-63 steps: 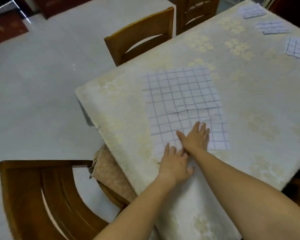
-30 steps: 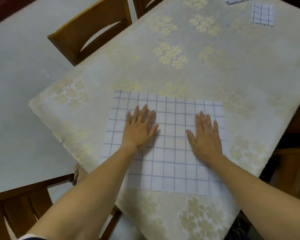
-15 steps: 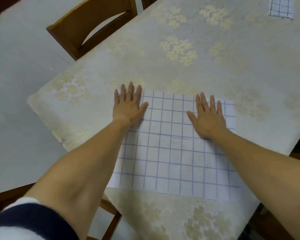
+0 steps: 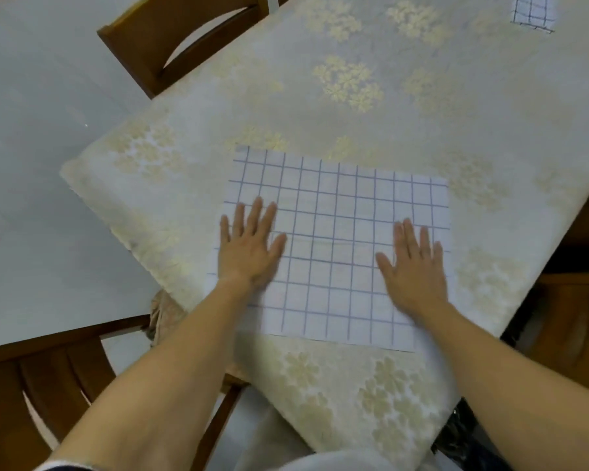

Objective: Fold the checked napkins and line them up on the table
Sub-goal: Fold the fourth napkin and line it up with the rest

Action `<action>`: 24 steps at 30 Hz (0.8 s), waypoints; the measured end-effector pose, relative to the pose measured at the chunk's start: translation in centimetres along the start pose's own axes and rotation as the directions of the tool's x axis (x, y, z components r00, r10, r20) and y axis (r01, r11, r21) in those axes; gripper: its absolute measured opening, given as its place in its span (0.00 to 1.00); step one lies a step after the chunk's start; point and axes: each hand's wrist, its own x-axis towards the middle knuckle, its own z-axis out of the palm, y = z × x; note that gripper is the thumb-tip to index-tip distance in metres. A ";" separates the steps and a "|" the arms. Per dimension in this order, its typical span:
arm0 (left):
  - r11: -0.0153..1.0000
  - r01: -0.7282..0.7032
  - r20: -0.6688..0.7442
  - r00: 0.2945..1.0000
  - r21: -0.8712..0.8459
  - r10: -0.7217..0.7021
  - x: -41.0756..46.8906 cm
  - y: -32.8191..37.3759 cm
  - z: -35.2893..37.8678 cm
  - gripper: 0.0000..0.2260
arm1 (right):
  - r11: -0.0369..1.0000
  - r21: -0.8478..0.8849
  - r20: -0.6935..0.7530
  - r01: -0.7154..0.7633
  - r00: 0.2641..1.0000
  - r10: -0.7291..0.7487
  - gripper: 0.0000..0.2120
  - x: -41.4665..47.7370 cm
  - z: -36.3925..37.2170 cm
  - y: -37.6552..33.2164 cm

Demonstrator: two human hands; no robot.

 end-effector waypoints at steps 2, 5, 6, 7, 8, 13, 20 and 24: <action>0.997 0.079 -0.048 0.996 -0.024 -0.080 -1.2 -0.8 -0.6 0.31 | 0.998 0.020 0.009 -0.052 0.999 0.052 0.37 -0.1 -0.8 0.3; 0.995 -0.097 -0.071 0.993 -0.010 0.096 -4.8 3.0 0.7 0.29 | 0.994 0.086 -0.117 0.068 0.991 -0.058 0.34 -2.2 -1.0 -6.0; 0.991 -0.129 -0.034 0.991 -0.030 0.128 -6.1 4.2 1.6 0.28 | 0.985 0.089 -0.118 0.145 0.984 -0.134 0.33 -3.4 -0.2 -8.3; 0.991 -0.128 -0.008 0.992 -0.048 0.128 -7.0 4.8 2.3 0.28 | 0.976 0.082 -0.093 0.200 0.977 -0.193 0.32 -4.8 0.8 -10.0; 0.992 -0.115 0.003 0.993 -0.044 0.115 -7.4 4.6 2.8 0.28 | 0.974 0.057 -0.070 0.220 0.974 -0.216 0.32 -6.0 1.9 -10.6; 0.990 -0.133 -0.018 0.991 -0.054 0.132 -6.8 0.1 2.1 0.28 | 0.991 -0.023 -0.043 0.130 0.990 -0.131 0.33 -6.5 2.6 -4.3; 0.992 -0.125 -0.028 0.992 -0.018 0.124 -5.1 0.8 1.0 0.31 | 0.991 0.124 -0.091 0.049 0.995 -0.038 0.34 -4.3 0.1 -3.4; 0.971 -0.239 0.053 0.969 -0.019 0.239 -0.4 6.0 -0.4 0.29 | 0.989 0.083 -0.082 0.121 0.990 -0.114 0.31 -0.2 -0.7 -7.8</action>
